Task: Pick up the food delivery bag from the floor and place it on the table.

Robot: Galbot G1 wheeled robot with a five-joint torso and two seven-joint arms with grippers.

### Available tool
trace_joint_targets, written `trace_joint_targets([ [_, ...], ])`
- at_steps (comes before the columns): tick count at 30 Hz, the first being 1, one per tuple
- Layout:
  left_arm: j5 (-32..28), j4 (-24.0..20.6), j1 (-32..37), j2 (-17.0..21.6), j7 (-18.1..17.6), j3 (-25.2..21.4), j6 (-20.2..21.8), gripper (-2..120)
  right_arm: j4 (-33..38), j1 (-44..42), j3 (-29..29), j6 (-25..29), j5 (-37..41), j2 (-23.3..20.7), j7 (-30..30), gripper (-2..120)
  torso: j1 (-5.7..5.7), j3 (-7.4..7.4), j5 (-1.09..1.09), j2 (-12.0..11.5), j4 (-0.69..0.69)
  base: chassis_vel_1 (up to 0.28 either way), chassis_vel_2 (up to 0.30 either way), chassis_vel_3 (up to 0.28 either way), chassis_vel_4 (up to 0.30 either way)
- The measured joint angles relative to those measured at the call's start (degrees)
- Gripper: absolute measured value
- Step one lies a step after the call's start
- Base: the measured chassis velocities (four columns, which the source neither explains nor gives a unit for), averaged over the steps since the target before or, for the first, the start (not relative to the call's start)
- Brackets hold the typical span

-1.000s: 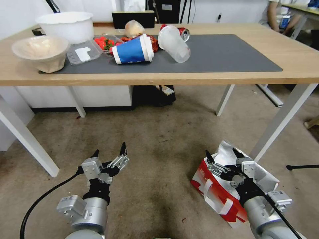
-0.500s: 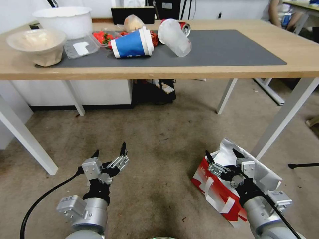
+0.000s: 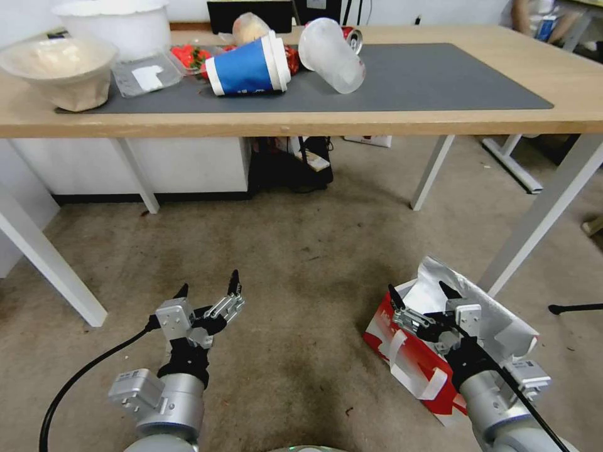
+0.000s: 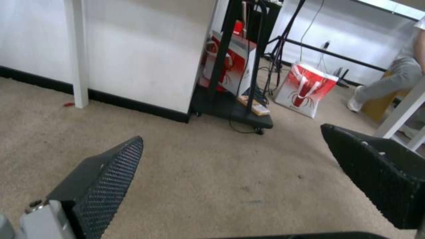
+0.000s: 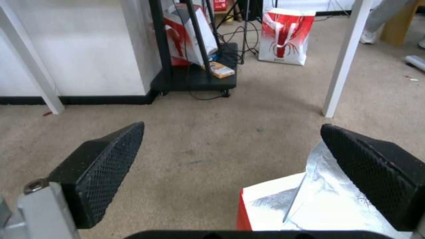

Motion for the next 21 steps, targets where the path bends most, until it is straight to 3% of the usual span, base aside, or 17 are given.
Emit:
trace_joint_targets([
  [5,-0.03,0.13,-0.02,0.00,0.09,-0.02,-0.40,100,-0.09,-0.09,0.00,0.00,0.00,-0.10,-0.05,100,0.00,0.00,0.00,0.08,0.00,0.000,0.000,0.000,0.000],
  [7,0.23,1.19,-0.08,0.11,1.34,-0.10,-3.68,100,-1.16,0.32,0.44,2.14,0.85,-1.73,-0.83,100,0.00,0.00,0.00,0.17,-0.02,0.000,0.000,0.000,0.000],
  [9,0.50,1.36,-0.07,0.31,1.94,-0.13,-4.28,100,-1.89,0.97,1.25,3.23,1.49,-3.07,-1.48,100,0.00,0.00,0.01,0.20,-0.01,0.000,0.000,0.000,0.000],
  [13,1.28,1.65,-0.55,1.60,3.58,0.21,-4.47,100,-5.70,3.90,8.21,5.80,7.18,-11.95,-4.64,100,0.03,0.00,0.02,0.30,0.00,0.000,0.000,0.000,0.000],
  [17,1.27,1.90,-0.76,1.92,3.69,0.54,-4.40,100,-7.35,4.51,10.68,6.40,9.08,-14.59,-5.59,100,0.04,0.00,0.01,0.34,0.00,0.000,0.000,0.000,0.000],
  [20,1.13,2.45,-1.02,2.41,3.70,1.23,-4.41,100,-11.74,5.84,14.72,7.31,12.84,-20.35,-7.74,100,0.04,0.00,0.03,0.40,0.00,0.000,0.000,0.000,0.000],
  [21,1.13,2.45,-1.02,2.41,3.70,1.23,-4.41,100,-11.74,5.84,14.72,7.31,12.84,-20.35,-7.74,100,0.04,0.00,0.03,0.40,0.00,0.000,0.000,0.000,0.000],
])
